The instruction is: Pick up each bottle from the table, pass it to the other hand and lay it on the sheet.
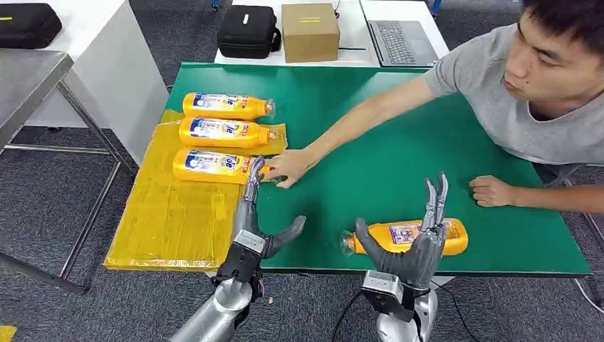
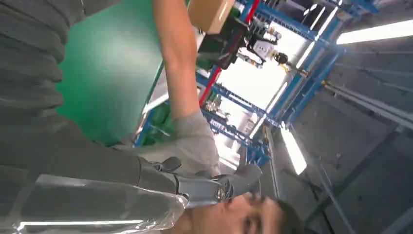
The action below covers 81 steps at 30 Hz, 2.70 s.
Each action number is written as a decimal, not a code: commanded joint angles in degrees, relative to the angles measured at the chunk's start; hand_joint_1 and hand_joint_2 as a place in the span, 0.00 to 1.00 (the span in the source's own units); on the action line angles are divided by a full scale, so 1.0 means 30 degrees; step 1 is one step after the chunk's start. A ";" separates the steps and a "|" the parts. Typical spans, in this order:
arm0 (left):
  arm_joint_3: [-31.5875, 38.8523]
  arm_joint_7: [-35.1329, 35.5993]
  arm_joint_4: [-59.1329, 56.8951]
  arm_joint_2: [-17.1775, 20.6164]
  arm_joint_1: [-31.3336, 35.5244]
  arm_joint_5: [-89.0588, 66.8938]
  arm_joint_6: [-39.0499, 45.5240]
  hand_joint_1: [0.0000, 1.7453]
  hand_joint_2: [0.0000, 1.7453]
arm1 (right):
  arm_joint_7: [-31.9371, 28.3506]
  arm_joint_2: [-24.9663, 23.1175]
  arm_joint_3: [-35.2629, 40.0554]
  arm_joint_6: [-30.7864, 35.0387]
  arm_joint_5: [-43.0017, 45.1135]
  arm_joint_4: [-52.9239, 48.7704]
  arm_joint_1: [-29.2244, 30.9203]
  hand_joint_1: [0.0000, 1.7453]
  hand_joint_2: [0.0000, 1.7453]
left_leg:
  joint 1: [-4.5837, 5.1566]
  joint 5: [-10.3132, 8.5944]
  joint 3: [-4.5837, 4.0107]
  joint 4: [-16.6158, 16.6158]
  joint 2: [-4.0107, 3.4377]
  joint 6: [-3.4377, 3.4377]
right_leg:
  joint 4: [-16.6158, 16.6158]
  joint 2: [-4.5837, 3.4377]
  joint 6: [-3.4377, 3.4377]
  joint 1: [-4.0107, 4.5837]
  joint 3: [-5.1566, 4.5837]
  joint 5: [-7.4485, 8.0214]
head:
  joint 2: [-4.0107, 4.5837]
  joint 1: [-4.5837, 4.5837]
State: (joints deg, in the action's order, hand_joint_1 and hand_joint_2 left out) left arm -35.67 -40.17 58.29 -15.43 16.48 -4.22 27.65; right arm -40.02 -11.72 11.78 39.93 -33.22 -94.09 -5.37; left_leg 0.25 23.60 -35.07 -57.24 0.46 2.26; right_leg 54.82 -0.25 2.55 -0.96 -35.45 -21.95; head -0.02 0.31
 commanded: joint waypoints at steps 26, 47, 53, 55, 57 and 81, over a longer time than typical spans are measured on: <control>0.0467 0.0058 0.1921 0.0940 -0.0469 0.0998 0.1138 0.00 1.00 | 0.4137 0.5873 -0.5977 -0.1945 -0.7943 -0.0114 -0.3148 0.00 1.00 | 0.0011 0.0048 0.0051 0.0013 0.0027 -0.0030 | -0.0022 0.0034 -0.0016 -0.0002 0.0059 -0.0037 | 0.0000 0.0007; 0.0293 0.0058 0.0151 0.0265 0.0338 0.1949 -0.0630 0.00 1.00 | 0.4871 1.1611 -0.3374 -0.8432 -0.8414 0.4938 0.1683 0.00 1.00 | 0.0003 0.0049 0.0044 0.0003 -0.0064 -0.0016 | -0.0044 -0.0053 -0.0001 0.0008 0.0050 0.0006 | 0.0007 0.0008; -0.0264 0.0058 -0.1370 -0.0067 0.1081 0.2157 -0.1531 0.00 1.00 | 0.5322 1.2538 -0.1308 -0.9664 -0.7262 0.7860 0.4210 0.00 1.00 | 0.0001 0.0045 0.0074 0.0005 -0.0070 -0.0013 | -0.0045 -0.0054 -0.0007 0.0013 0.0078 0.0006 | 0.0000 0.0008; -0.0507 0.0058 -0.2044 -0.0244 0.1507 0.2481 -0.2052 0.00 1.00 | 0.5685 1.3008 -0.1033 -1.0334 -0.7014 0.7794 0.3960 0.00 1.00 | 0.0005 0.0048 0.0084 0.0001 -0.0058 -0.0015 | -0.0038 -0.0039 -0.0009 0.0009 0.0088 -0.0005 | 0.0000 0.0007; -0.0703 0.0058 -0.2536 -0.0335 0.1783 0.2890 -0.2563 0.00 1.00 | 0.5907 1.3698 -0.0889 -1.0721 -0.7077 0.7318 0.3349 0.00 1.00 | -0.0001 0.0050 0.0092 -0.0003 -0.0011 -0.0015 | -0.0034 0.0009 -0.0013 0.0016 0.0110 -0.0026 | 0.0001 0.0015; -0.1596 0.0282 -0.3032 -0.0299 0.2295 0.2941 -0.2410 0.00 1.00 | 0.5300 1.3755 -0.1316 -1.1441 -0.5145 0.6838 0.2530 0.00 1.00 | -0.0004 0.0065 0.0075 -0.0007 0.0004 -0.0010 | -0.0028 0.0056 -0.0015 0.0022 0.0099 -0.0039 | 0.0000 0.0015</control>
State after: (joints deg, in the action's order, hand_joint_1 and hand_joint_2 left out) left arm -38.53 -39.54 53.79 -16.76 20.47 4.46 20.46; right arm -23.67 30.71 6.58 5.99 -48.87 -75.82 1.24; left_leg 0.30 23.62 -35.22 -57.28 0.56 2.37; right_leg 54.78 -0.04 2.62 -0.97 -35.53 -21.91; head -0.02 0.35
